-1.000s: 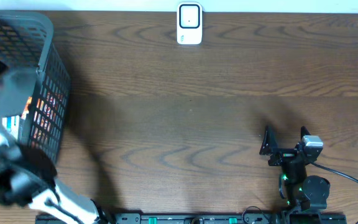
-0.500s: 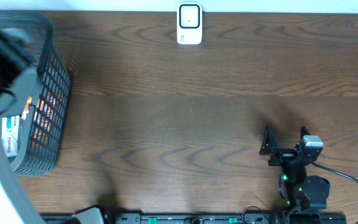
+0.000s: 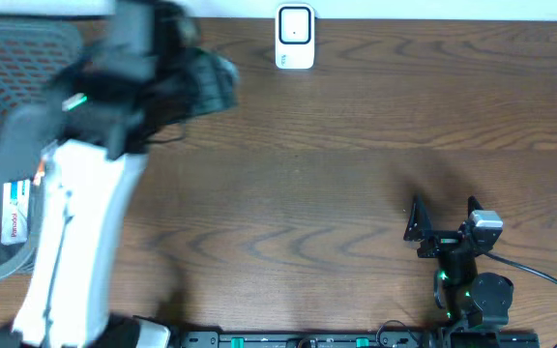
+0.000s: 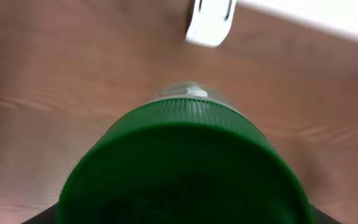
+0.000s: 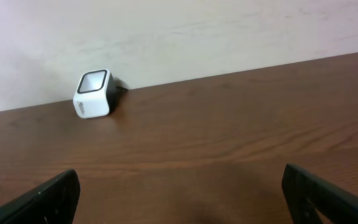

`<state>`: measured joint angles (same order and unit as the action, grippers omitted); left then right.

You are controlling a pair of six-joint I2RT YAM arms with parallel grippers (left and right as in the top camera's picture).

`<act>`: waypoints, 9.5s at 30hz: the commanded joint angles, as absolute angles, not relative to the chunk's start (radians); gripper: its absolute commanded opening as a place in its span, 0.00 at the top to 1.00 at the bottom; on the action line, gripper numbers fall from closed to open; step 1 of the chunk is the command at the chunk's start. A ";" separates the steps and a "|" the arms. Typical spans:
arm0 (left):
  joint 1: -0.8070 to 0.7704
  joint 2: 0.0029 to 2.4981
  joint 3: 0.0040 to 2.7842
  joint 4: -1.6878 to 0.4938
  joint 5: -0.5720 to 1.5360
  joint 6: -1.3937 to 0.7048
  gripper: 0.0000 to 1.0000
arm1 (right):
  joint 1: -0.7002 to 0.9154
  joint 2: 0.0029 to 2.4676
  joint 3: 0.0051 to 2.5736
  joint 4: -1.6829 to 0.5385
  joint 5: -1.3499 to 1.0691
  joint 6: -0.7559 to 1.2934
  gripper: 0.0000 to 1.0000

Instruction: Scan the item barcode

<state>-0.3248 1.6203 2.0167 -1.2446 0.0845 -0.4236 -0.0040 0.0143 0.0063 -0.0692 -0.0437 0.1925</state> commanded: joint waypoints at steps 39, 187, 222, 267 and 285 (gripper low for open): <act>-0.697 2.199 1.706 -0.902 -0.211 -0.723 0.16 | 0.004 0.007 0.005 -0.072 -0.035 0.178 0.01; -0.490 1.773 1.046 -0.509 -0.018 -0.779 0.03 | 0.004 0.007 0.005 -0.072 -0.035 0.178 0.01; 0.741 1.551 1.583 -1.000 -0.116 -0.268 0.02 | 0.004 0.007 0.005 -0.072 -0.035 0.178 0.01; 0.818 2.023 1.291 -0.723 -0.044 0.318 0.07 | 0.004 0.007 0.005 -0.072 -0.035 0.178 0.01; 0.790 1.860 1.292 -0.727 -0.007 0.254 0.33 | 0.004 0.007 0.005 -0.072 -0.035 0.178 0.01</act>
